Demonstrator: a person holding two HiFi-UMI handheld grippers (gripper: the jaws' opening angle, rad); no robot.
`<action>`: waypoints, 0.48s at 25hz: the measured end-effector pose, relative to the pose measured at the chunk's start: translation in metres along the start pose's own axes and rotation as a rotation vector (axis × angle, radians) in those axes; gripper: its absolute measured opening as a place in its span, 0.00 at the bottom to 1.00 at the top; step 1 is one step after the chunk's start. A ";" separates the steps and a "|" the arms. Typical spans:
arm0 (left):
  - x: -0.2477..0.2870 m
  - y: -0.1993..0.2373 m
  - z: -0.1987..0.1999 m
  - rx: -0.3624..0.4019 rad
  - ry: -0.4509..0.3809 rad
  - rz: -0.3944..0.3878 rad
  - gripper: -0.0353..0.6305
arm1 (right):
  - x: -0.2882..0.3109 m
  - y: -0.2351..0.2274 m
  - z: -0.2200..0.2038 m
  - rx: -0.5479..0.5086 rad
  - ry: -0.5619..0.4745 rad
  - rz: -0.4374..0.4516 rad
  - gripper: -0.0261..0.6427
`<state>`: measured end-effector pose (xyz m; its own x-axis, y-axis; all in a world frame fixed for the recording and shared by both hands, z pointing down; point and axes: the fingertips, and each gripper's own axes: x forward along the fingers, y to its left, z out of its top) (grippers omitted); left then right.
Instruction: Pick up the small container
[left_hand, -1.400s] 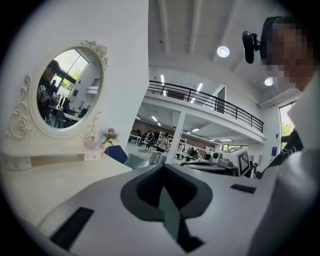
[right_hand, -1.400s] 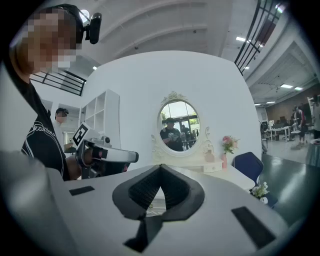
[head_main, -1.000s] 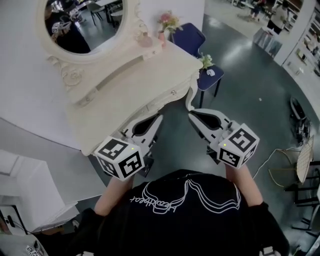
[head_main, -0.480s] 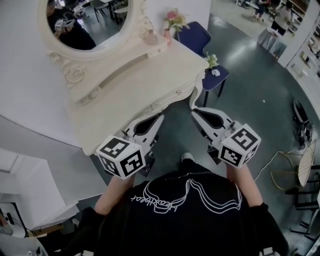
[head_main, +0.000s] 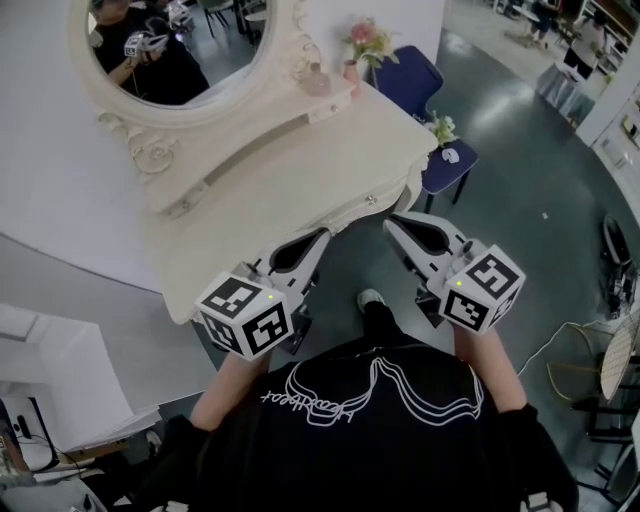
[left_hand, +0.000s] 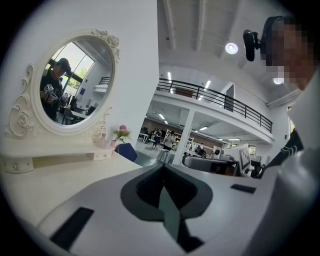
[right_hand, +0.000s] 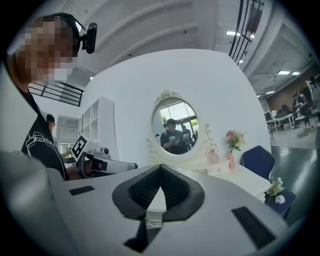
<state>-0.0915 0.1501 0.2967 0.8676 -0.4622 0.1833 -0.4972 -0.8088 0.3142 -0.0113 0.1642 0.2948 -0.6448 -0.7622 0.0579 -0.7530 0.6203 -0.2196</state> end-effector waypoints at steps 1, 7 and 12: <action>0.007 0.007 0.002 -0.005 0.004 0.009 0.06 | 0.006 -0.009 0.001 0.007 0.002 0.007 0.05; 0.064 0.054 0.017 -0.045 0.026 0.072 0.06 | 0.051 -0.079 0.007 0.037 0.038 0.059 0.05; 0.122 0.093 0.041 -0.058 0.024 0.125 0.06 | 0.087 -0.152 0.029 0.037 0.048 0.098 0.05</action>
<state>-0.0317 0.0029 0.3098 0.7987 -0.5490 0.2463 -0.6016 -0.7227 0.3403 0.0514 -0.0020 0.3047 -0.7209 -0.6883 0.0805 -0.6815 0.6830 -0.2626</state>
